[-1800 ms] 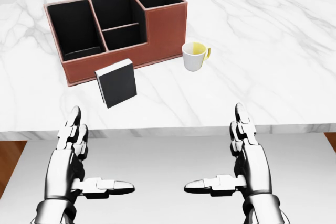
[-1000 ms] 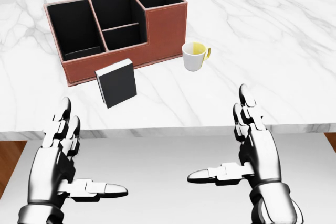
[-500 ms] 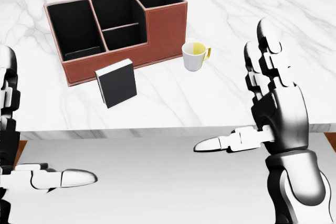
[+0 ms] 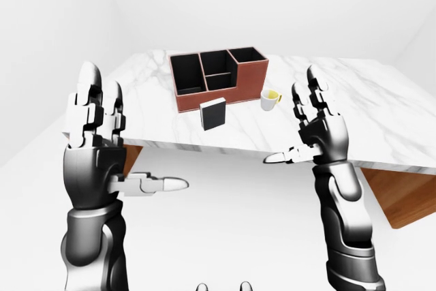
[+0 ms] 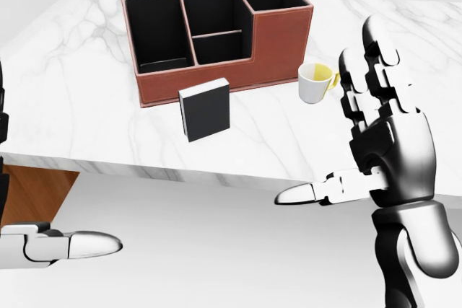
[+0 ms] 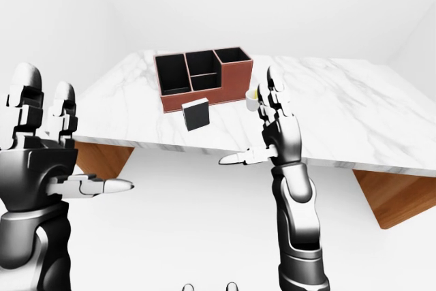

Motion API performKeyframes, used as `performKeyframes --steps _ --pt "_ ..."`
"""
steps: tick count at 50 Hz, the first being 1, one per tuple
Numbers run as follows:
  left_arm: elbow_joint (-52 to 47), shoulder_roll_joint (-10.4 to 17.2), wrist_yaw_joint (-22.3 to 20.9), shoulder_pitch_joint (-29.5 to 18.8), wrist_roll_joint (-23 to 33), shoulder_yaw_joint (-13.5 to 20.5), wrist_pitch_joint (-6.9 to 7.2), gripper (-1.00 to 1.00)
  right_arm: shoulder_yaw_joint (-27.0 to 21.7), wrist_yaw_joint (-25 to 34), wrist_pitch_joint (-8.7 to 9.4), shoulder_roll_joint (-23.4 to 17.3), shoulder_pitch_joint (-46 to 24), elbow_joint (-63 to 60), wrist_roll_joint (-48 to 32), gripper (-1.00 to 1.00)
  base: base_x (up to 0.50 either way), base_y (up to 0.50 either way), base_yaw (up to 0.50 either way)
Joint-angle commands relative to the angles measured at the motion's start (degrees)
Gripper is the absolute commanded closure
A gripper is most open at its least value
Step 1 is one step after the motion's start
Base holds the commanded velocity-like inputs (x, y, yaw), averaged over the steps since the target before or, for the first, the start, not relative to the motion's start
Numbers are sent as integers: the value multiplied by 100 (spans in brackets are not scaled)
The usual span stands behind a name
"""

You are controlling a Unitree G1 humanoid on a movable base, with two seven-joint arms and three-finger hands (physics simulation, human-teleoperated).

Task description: Pick up the book and place it in the front compartment of the caddy.

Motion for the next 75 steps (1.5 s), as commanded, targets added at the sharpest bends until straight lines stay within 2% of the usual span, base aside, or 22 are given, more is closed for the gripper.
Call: performKeyframes --steps 1,15,27,49,75 --pt "-59 104 -22 -220 -96 113 0 -100 -20 -41 0 8 78 -274 137 -100 0 0 0" --pt "256 189 -103 -287 -210 280 0 -100 37 4 0 50 242 -521 98 -100 31 -21 0" --pt "51 255 -129 -295 -329 481 0 -100 86 16 0 54 212 -569 21 -100 35 -20 0" --pt "348 123 -183 -95 -163 243 0 -100 81 25 0 77 194 -365 -43 -100 44 15 0" --pt "19 179 -180 -180 -230 358 0 -100 21 23 0 68 278 -504 94 -100 37 11 0"
